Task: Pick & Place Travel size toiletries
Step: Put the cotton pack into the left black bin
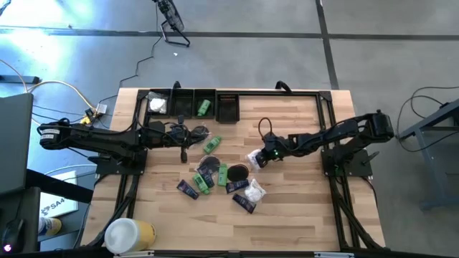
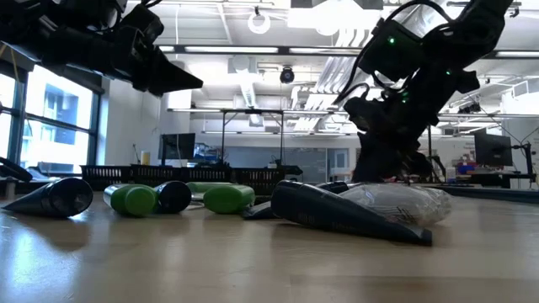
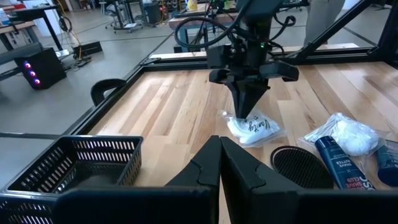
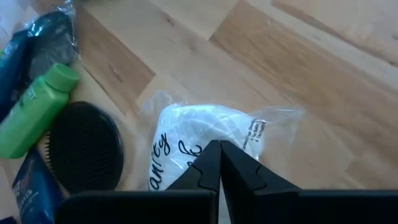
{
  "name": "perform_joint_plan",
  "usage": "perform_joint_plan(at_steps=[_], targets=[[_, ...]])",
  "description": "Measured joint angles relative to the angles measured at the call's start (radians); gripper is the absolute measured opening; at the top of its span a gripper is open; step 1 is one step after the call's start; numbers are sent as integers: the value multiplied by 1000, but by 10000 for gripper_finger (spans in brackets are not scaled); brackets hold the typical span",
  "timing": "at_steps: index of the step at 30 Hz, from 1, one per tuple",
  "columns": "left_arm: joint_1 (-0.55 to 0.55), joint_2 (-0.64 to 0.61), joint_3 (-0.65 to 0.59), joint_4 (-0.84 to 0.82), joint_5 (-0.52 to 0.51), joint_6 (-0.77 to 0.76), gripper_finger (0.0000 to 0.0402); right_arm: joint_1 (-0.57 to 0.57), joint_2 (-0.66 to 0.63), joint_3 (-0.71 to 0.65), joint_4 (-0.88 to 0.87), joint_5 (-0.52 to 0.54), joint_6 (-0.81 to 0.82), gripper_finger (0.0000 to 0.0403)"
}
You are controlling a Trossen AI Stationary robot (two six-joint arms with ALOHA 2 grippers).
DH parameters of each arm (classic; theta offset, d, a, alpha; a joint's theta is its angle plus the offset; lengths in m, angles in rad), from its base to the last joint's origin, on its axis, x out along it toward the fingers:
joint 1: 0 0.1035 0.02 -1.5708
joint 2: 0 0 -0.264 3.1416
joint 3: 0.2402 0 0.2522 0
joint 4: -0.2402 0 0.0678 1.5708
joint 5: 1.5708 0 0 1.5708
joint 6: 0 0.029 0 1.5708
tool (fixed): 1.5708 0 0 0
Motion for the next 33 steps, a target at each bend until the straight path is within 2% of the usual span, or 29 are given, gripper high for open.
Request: perform_joint_plan(at_steps=[8,15,25,28,33], targets=[[0,0,0,0,0,0,3,-5,-6,0,39,7,-42,3],[0,0,0,0,0,0,3,-4,-85,0,9,-23,-45,3],[0,0,0,0,0,1,3,20,-274,0,-383,-9,115,3],[0,0,0,1,0,13,3,34,-299,0,-458,-23,133,3],[0,0,0,1,0,16,3,36,-297,0,-482,-22,125,3]])
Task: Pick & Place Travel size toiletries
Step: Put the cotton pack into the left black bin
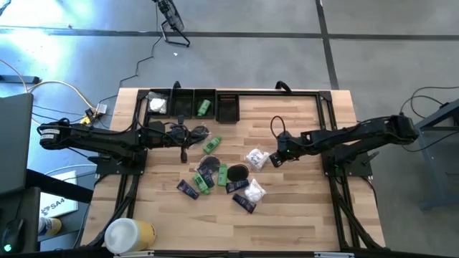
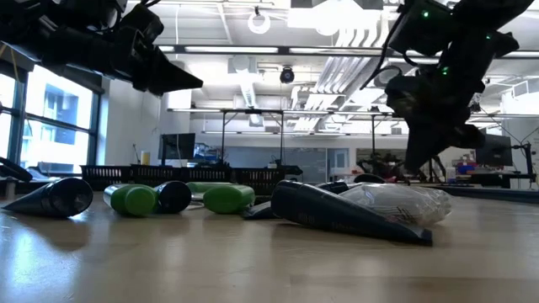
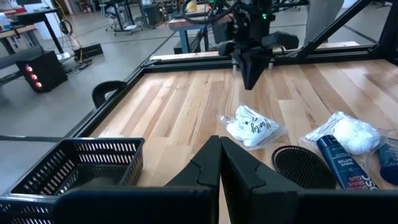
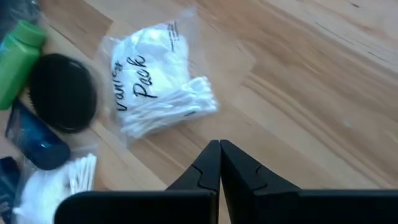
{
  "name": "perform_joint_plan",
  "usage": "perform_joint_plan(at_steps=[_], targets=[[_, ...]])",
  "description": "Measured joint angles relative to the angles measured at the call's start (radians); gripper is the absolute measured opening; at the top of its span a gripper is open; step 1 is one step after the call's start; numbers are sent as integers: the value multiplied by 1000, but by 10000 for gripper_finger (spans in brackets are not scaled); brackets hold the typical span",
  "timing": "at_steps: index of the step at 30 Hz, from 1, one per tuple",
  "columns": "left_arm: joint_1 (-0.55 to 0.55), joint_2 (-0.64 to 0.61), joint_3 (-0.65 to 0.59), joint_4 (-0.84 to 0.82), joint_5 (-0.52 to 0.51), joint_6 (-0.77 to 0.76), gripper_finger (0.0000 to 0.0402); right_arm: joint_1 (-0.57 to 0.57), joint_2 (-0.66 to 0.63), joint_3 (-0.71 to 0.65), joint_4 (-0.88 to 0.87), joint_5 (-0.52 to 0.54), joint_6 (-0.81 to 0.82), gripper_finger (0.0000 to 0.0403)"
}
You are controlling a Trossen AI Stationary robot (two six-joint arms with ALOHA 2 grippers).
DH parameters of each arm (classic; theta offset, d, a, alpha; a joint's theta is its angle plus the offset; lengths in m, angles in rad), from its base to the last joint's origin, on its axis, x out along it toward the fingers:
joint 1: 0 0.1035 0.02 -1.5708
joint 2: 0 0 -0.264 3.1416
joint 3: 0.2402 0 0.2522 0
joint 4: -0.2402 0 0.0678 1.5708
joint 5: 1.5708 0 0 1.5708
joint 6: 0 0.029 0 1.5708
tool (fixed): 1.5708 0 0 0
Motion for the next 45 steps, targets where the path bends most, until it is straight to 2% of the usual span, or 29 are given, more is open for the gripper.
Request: perform_joint_plan(at_steps=[9,13,22,26,38,45], targets=[[0,0,0,0,0,-1,3,0,18,0,-9,7,-33,3],[0,0,0,0,0,-1,3,-3,18,0,-26,67,82,3],[0,0,0,1,0,-1,3,-7,18,0,-58,86,96,11],[0,0,0,1,0,-1,3,-7,18,0,-57,86,93,48],[0,0,0,1,0,0,3,-7,18,0,-57,86,93,218],[0,0,0,1,0,0,3,-7,18,0,-53,87,53,275]])
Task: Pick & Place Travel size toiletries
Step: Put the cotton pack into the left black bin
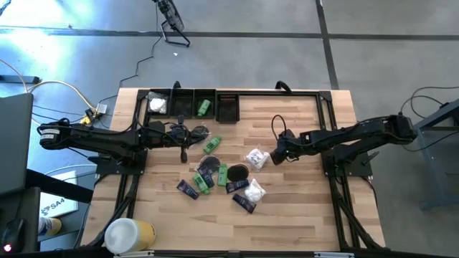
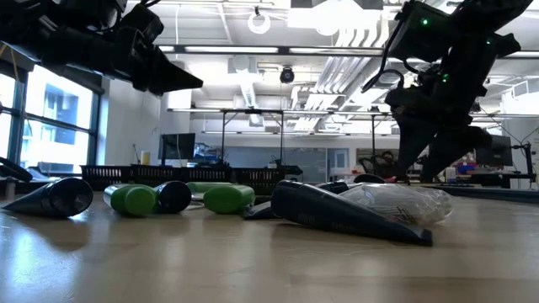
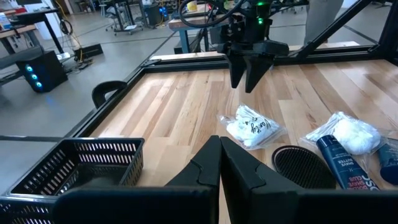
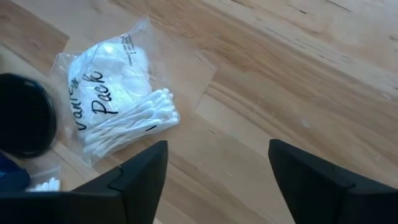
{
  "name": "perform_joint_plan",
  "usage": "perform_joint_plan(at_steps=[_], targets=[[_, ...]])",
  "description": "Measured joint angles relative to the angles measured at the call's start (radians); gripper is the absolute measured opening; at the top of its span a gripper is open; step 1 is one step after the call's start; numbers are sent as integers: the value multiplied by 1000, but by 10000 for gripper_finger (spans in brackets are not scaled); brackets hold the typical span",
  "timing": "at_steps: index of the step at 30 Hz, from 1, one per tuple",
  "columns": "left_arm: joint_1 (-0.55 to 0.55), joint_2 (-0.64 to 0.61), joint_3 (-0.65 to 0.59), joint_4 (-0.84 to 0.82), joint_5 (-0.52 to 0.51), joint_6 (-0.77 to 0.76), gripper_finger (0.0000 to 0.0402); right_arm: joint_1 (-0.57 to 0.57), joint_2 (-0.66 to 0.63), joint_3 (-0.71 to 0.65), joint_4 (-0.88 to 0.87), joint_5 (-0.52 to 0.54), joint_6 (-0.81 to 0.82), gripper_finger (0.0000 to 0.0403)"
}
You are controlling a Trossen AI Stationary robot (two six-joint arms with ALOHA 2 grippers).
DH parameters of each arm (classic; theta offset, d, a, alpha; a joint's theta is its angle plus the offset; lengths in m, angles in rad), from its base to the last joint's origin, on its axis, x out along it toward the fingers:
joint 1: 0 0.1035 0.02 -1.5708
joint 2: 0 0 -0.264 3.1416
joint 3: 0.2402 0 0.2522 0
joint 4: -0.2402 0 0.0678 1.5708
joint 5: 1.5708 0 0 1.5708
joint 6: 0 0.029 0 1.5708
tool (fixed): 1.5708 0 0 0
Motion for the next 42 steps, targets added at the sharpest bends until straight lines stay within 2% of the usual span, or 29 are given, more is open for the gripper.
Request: perform_joint_plan(at_steps=[5,10,15,23,28,34,42], targets=[[0,0,0,0,0,2,3,1,0,0,19,-10,-50,281],[0,0,0,0,0,2,3,-8,0,0,56,-101,34,278],[0,0,0,0,0,2,3,-30,0,0,60,-105,89,278],[0,0,0,0,0,0,3,-61,1,0,118,-110,55,278],[0,0,0,0,0,-1,3,-60,40,0,159,-111,47,278],[0,0,0,-1,0,-2,3,-60,143,0,265,-108,35,278],[0,0,0,-2,0,-4,3,-61,200,0,309,-158,12,278]])
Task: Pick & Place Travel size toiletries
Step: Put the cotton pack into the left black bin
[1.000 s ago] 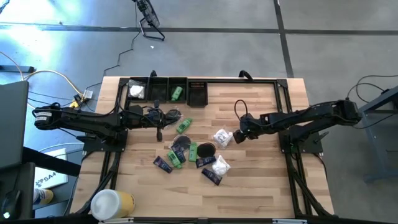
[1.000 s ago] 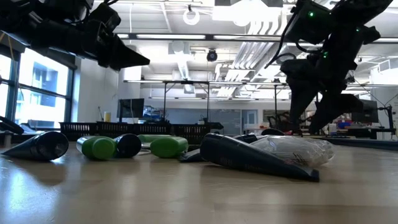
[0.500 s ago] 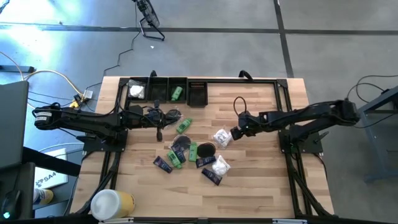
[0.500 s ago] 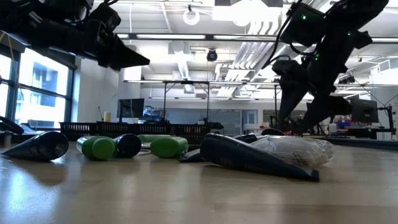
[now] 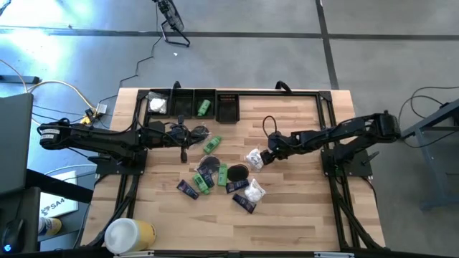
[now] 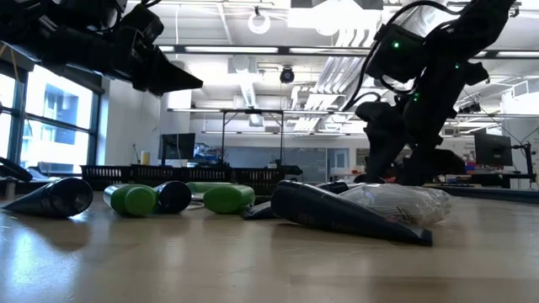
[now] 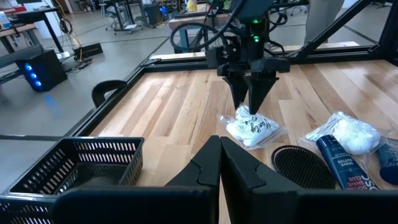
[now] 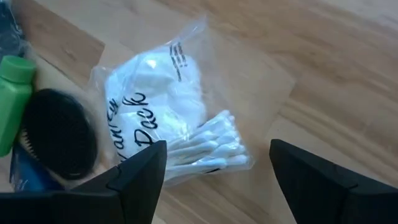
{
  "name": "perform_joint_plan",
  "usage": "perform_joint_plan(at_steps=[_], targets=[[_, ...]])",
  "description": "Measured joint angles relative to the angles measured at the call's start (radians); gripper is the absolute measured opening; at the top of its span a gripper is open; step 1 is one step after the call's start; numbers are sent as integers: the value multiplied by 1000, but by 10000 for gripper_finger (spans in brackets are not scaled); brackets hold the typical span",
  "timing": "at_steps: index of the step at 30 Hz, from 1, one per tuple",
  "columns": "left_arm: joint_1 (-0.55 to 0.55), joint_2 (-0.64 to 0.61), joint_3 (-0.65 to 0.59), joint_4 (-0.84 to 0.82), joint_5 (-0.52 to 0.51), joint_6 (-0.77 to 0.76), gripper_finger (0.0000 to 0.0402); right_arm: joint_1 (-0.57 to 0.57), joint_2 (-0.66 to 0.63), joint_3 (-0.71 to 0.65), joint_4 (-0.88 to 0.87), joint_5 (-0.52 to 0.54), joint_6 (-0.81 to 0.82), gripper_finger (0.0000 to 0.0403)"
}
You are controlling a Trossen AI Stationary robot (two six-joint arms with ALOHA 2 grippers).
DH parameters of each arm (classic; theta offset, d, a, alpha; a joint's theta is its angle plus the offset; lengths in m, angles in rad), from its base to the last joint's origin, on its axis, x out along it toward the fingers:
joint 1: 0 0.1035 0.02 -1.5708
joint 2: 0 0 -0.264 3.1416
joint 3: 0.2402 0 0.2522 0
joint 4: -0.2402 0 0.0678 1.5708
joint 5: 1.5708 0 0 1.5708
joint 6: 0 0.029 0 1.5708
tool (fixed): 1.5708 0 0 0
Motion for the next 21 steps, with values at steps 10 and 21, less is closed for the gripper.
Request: perform_joint_plan(at_steps=[10,21], targets=[[0,0,0,0,0,0,3,-4,12,0,96,-31,-43,258],[0,0,0,-5,0,-12,3,-5,141,4,243,-80,-22,247]])
